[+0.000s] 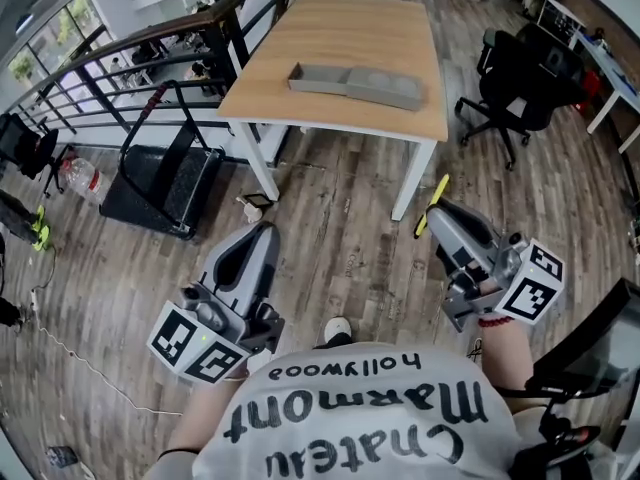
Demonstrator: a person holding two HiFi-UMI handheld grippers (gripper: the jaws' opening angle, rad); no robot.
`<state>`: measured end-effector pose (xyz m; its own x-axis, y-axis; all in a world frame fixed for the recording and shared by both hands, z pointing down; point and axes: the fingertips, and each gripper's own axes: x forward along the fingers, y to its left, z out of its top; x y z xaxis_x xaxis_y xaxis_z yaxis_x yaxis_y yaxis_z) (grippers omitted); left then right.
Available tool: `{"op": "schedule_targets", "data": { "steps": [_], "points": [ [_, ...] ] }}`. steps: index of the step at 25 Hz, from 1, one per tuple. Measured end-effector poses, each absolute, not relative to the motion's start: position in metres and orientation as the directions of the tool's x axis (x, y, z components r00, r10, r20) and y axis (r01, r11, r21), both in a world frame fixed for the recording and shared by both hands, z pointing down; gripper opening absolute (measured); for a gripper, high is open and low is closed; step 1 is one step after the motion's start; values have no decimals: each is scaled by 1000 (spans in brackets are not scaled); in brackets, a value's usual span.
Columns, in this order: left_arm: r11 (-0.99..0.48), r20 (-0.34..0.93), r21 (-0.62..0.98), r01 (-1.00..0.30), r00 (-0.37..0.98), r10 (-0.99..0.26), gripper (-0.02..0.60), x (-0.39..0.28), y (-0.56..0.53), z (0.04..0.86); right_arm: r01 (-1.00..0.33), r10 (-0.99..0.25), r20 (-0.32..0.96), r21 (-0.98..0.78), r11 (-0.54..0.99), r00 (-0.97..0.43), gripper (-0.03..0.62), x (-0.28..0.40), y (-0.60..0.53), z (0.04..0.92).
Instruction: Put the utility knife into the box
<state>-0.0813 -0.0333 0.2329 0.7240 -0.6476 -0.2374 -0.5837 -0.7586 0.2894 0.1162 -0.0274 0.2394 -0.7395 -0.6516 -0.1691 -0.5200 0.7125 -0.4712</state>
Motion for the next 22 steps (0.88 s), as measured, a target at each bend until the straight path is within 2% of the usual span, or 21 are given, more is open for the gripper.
{"op": "schedule_targets", "data": {
  "steps": [22],
  "points": [
    [-796, -231, 294, -529, 769, -596, 9, -85, -149, 246, -568, -706, -165, -482, 667, -689, 57, 112, -125, 255]
  ]
}}
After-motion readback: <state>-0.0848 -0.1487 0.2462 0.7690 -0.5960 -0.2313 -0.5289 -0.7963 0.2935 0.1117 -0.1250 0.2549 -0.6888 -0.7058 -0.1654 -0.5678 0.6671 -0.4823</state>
